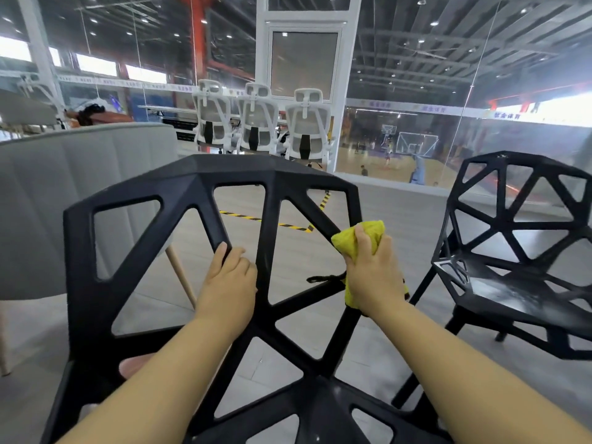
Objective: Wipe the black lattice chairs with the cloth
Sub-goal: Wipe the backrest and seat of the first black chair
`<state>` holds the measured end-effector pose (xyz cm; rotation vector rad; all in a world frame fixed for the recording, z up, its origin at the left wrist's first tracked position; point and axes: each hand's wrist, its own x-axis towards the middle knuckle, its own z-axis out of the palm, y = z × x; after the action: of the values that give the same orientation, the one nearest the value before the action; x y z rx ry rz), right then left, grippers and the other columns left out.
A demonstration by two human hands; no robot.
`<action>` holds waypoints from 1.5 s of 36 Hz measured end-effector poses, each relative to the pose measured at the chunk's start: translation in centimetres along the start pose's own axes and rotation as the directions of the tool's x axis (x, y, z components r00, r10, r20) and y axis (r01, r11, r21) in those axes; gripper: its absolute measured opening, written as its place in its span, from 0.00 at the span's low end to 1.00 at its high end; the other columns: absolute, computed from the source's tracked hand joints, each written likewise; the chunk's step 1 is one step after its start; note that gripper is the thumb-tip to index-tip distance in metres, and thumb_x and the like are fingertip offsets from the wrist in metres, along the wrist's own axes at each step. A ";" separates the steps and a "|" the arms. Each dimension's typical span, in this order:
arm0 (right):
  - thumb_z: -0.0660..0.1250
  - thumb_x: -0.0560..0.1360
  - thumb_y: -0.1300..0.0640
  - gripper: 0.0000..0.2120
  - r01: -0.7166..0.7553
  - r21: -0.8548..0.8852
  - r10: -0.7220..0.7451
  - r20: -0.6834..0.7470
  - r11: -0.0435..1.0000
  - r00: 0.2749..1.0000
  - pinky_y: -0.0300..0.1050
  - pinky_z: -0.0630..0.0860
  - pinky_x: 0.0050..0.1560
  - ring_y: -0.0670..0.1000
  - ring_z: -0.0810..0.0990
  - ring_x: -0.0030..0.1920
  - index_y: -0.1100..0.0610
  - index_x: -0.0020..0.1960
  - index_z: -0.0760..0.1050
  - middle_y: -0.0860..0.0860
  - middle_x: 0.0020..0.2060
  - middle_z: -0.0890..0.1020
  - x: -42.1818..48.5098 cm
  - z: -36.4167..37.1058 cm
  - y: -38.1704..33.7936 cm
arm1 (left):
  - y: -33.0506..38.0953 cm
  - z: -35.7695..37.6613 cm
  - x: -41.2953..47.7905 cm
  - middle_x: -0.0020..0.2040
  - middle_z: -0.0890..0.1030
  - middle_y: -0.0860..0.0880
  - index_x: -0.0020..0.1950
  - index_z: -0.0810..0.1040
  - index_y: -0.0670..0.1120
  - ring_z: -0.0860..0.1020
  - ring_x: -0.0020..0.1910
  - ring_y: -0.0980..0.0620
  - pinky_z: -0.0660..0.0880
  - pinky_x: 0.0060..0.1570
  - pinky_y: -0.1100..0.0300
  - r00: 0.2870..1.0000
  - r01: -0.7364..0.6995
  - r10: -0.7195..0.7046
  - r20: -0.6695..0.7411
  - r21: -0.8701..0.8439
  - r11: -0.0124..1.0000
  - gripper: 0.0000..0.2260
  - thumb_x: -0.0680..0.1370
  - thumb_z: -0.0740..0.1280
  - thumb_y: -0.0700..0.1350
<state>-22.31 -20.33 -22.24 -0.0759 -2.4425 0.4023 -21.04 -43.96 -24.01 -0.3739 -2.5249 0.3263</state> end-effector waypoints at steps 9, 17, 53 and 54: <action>0.68 0.73 0.52 0.28 0.283 -0.110 -0.293 -0.088 0.953 0.952 0.51 0.72 0.36 0.60 0.70 0.38 0.51 0.71 0.63 0.63 0.57 0.68 2.9 0.8 -4.2 | -0.1 1.6 0.3 0.41 0.80 0.41 0.42 0.82 0.36 0.78 0.56 0.41 0.46 0.70 0.51 0.981 -0.042 0.025 -0.193 -0.082 0.996 0.18 0.59 0.80 0.43; 0.63 0.76 0.55 0.27 0.181 -0.202 -0.182 0.011 0.963 0.983 0.54 0.73 0.38 0.64 0.72 0.42 0.50 0.74 0.62 0.62 0.59 0.67 -2.1 1.2 1.1 | -0.1 1.6 0.0 0.43 0.79 0.41 0.45 0.81 0.36 0.71 0.59 0.44 0.45 0.70 0.51 0.974 -0.019 -0.001 -0.225 -0.083 0.996 0.18 0.60 0.79 0.44; 0.60 0.77 0.49 0.22 0.213 0.068 -0.203 -0.131 0.975 0.970 0.48 0.73 0.37 0.63 0.75 0.44 0.56 0.69 0.64 0.62 0.55 0.72 -1.1 1.3 -6.5 | -3.2 0.2 -6.8 0.50 0.78 0.52 0.56 0.72 0.50 0.77 0.49 0.50 0.61 0.41 0.58 0.973 0.090 -0.105 0.206 0.079 0.993 0.15 0.81 0.52 0.57; 0.62 0.76 0.49 0.23 0.291 0.076 -0.273 -0.189 0.954 0.943 0.46 0.72 0.34 0.62 0.75 0.41 0.56 0.67 0.64 0.62 0.53 0.73 0.1 0.4 -7.1 | -3.3 0.4 -6.8 0.49 0.78 0.52 0.55 0.72 0.49 0.78 0.48 0.51 0.62 0.40 0.59 0.971 0.094 -0.112 0.212 0.090 0.991 0.17 0.81 0.51 0.59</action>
<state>-22.26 -27.17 -20.28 0.2707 -2.2111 0.3737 -16.43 -49.33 -26.65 -0.1830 -2.7225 0.4474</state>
